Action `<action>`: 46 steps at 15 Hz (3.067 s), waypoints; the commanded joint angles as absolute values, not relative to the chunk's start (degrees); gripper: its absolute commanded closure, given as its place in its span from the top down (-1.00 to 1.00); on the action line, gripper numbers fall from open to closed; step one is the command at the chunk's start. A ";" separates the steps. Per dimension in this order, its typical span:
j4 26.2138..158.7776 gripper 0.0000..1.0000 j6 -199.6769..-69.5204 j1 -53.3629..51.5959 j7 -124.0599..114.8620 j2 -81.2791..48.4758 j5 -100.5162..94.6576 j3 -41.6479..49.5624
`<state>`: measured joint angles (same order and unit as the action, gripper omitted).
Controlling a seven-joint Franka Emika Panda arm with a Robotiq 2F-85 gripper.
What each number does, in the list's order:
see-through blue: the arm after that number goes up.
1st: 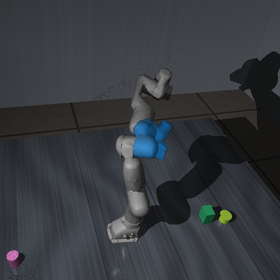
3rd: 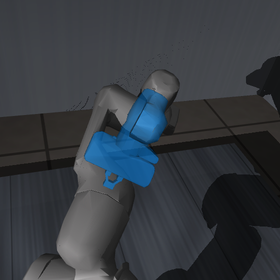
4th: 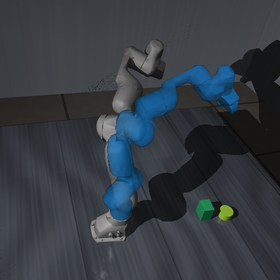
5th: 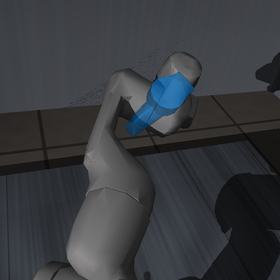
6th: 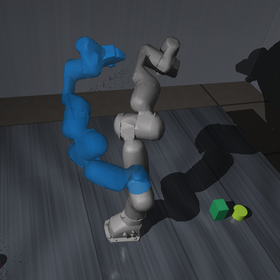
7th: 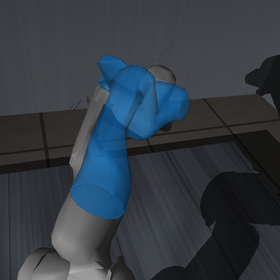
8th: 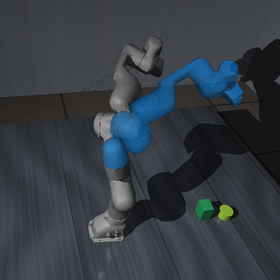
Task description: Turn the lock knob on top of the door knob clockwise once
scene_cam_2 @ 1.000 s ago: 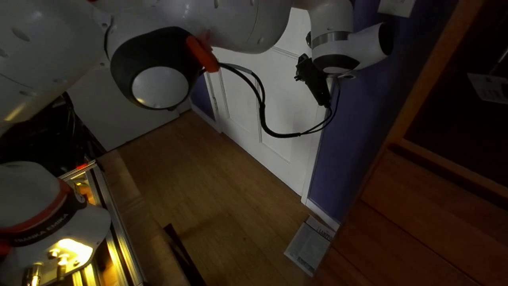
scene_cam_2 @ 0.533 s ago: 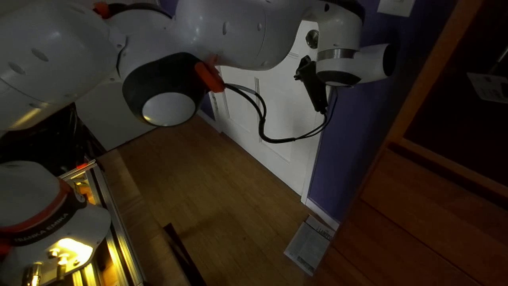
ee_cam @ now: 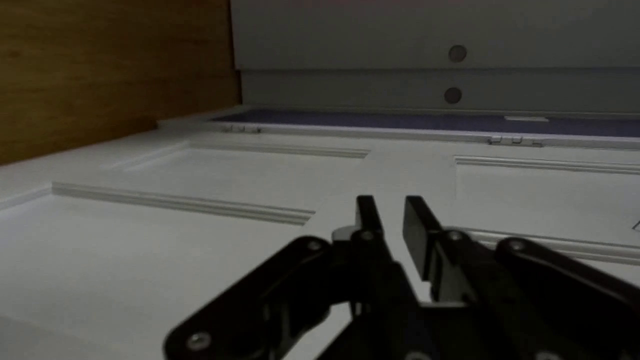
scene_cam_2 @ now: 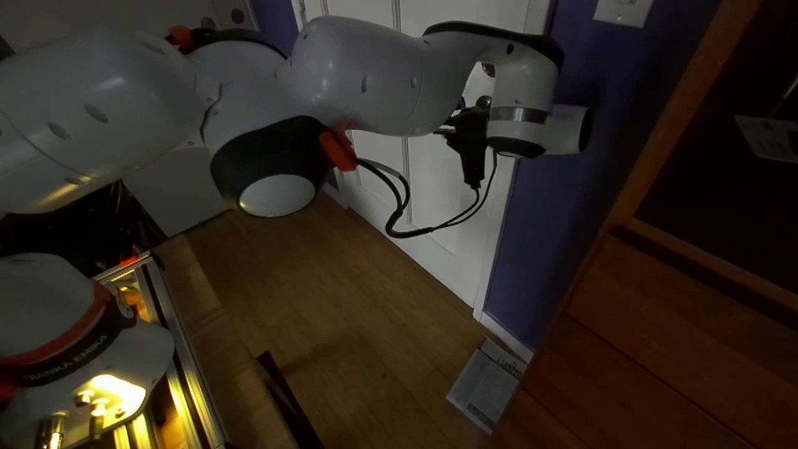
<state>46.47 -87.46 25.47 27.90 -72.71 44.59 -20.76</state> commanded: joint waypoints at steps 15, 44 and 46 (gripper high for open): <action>59.79 1.00 -93.11 18.86 7.41 -49.07 27.14 -6.79; 110.83 1.00 -147.15 3.93 10.44 -14.78 4.76 -1.31; 116.62 1.00 -148.65 4.30 11.10 -10.65 5.79 -1.53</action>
<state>105.40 -145.28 3.70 9.51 -18.60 4.93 -1.13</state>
